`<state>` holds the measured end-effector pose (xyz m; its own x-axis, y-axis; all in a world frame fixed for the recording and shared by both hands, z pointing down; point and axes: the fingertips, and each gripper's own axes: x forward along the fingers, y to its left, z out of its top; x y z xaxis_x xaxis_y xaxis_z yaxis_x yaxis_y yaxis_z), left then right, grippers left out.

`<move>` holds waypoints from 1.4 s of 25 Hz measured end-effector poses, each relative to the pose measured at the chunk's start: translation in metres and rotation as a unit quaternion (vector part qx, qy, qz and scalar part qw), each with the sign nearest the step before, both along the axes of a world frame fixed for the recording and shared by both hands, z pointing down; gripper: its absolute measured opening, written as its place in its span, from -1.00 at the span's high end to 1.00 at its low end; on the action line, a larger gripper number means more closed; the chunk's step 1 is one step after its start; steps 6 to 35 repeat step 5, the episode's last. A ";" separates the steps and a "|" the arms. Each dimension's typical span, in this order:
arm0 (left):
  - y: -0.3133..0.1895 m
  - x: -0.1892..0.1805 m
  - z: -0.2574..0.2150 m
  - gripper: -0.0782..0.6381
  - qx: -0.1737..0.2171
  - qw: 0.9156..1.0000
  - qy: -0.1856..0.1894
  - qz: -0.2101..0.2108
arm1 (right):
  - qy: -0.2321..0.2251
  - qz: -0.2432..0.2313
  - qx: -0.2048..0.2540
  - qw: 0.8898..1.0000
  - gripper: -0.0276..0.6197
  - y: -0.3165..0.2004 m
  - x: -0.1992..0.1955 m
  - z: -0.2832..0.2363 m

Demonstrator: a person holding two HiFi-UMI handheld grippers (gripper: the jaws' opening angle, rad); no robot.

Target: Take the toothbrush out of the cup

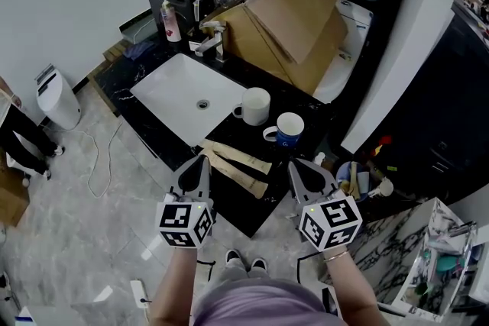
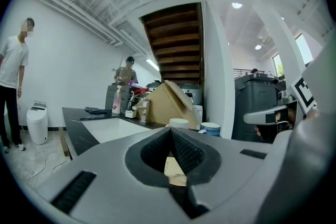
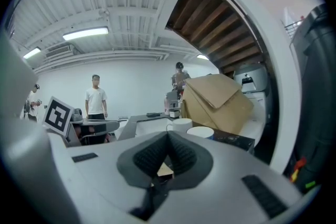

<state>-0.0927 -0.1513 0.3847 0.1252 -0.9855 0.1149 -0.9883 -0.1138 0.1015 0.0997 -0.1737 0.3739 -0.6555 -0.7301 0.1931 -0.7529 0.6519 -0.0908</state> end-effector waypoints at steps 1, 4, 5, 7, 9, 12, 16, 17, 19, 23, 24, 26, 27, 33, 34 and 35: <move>0.001 0.000 -0.001 0.78 0.000 1.000 0.000 -0.002 | 0.001 -0.002 0.000 1.000 0.91 0.001 0.000 0.000; 0.004 0.003 -0.001 0.78 -0.001 1.000 -0.001 -0.005 | 0.003 -0.005 -0.001 1.000 0.91 0.003 0.003 0.001; 0.005 0.003 0.000 0.78 -0.002 1.000 -0.001 -0.007 | 0.003 -0.006 -0.001 1.000 0.91 0.004 0.003 0.001; 0.005 0.003 0.000 0.78 -0.002 1.000 -0.001 -0.007 | 0.003 -0.006 -0.001 1.000 0.91 0.004 0.003 0.001; 0.005 0.003 0.000 0.78 -0.002 1.000 -0.001 -0.007 | 0.003 -0.006 -0.001 1.000 0.91 0.004 0.003 0.001; 0.005 0.003 0.000 0.78 -0.002 1.000 -0.001 -0.007 | 0.003 -0.006 -0.001 1.000 0.91 0.004 0.003 0.001; 0.005 0.003 0.000 0.78 -0.002 1.000 -0.001 -0.007 | 0.003 -0.006 -0.001 1.000 0.91 0.004 0.003 0.001; 0.005 0.003 0.000 0.78 -0.002 1.000 -0.001 -0.007 | 0.003 -0.006 -0.001 1.000 0.91 0.004 0.003 0.001; 0.005 0.003 0.000 0.78 -0.002 1.000 -0.001 -0.007 | 0.003 -0.006 -0.001 1.000 0.91 0.004 0.003 0.001; 0.005 0.003 0.000 0.78 -0.002 1.000 -0.001 -0.007 | 0.003 -0.006 -0.001 1.000 0.91 0.004 0.003 0.001; 0.005 0.003 0.000 0.78 -0.002 1.000 -0.001 -0.007 | 0.003 -0.006 -0.001 1.000 0.91 0.004 0.003 0.001; 0.005 0.003 0.000 0.78 -0.002 1.000 -0.001 -0.007 | 0.003 -0.006 -0.001 1.000 0.91 0.004 0.003 0.001; 0.005 0.003 0.000 0.78 -0.002 1.000 -0.001 -0.007 | 0.003 -0.006 -0.001 1.000 0.91 0.004 0.003 0.001; 0.005 0.003 0.000 0.78 -0.002 1.000 -0.001 -0.007 | 0.003 -0.006 -0.001 1.000 0.91 0.004 0.003 0.001; 0.005 0.003 0.000 0.78 -0.002 1.000 -0.001 -0.007 | 0.003 -0.006 -0.001 1.000 0.91 0.004 0.003 0.001; 0.005 0.003 0.000 0.78 -0.002 1.000 -0.001 -0.007 | 0.003 -0.006 -0.001 1.000 0.91 0.004 0.003 0.001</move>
